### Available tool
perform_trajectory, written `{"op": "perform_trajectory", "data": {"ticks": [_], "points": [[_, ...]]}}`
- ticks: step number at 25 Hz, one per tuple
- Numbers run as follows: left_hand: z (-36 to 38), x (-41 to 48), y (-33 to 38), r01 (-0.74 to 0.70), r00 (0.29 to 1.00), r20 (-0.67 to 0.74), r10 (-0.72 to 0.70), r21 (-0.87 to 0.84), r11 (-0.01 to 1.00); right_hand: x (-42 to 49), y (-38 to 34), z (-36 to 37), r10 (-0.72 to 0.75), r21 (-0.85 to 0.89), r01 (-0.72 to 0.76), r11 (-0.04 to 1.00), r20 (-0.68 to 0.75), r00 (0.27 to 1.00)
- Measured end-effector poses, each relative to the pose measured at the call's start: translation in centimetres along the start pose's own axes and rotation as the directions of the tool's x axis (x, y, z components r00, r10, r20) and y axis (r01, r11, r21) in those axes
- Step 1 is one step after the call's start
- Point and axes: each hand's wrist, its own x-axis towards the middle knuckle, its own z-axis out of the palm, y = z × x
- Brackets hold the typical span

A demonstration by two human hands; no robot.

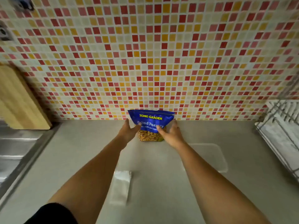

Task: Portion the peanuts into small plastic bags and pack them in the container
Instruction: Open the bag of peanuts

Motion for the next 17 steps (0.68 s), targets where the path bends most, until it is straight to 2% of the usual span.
{"op": "perform_trajectory", "data": {"ticks": [2, 4, 6, 8, 11, 13, 15, 17], "points": [[0.4, 1.3, 0.3, -0.052, 0.997, 0.049, 0.066, -0.24, 0.969, 1.0, 0.1, 0.6, -0.025, 0.114, 0.028, 0.993, -0.029, 0.999], [0.6, 1.9, 0.2, -0.092, 0.995, 0.003, 0.101, -0.381, 0.92, 1.5, 0.5, 1.2, -0.024, 0.188, 0.033, 0.982, -0.05, 0.998], [0.3, 2.2, 0.4, -0.115, 0.993, -0.059, 0.099, -0.418, 0.901, 2.2, 0.9, 1.4, -0.003, 0.214, 0.023, 0.977, -0.092, 0.996], [-0.2, 2.0, 0.2, -0.111, 0.994, -0.059, 0.096, -0.398, 0.911, 2.0, 0.8, 1.0, 0.042, 0.186, -0.02, 0.982, -0.117, 0.992], [-1.0, 0.1, 0.0, -0.142, 0.99, -0.012, 0.144, -0.237, 0.961, 0.5, 0.7, 0.3, 0.093, 0.168, -0.072, 0.983, -0.121, 0.988], [-1.7, -2.2, -0.1, -0.24, 0.97, 0.03, 0.24, 0.014, 0.971, -1.1, 1.1, -0.6, 0.126, 0.181, -0.108, 0.978, -0.096, 0.987], [-2.4, -4.7, -0.6, -0.392, 0.92, 0.099, 0.379, 0.261, 0.882, -2.7, 2.3, -1.3, 0.137, 0.169, -0.131, 0.977, -0.022, 0.99], [-2.9, -6.9, -1.3, -0.488, 0.873, 0.202, 0.444, 0.355, 0.797, -4.4, 2.8, -1.9, 0.144, 0.168, -0.149, 0.974, 0.046, 0.989]]}}
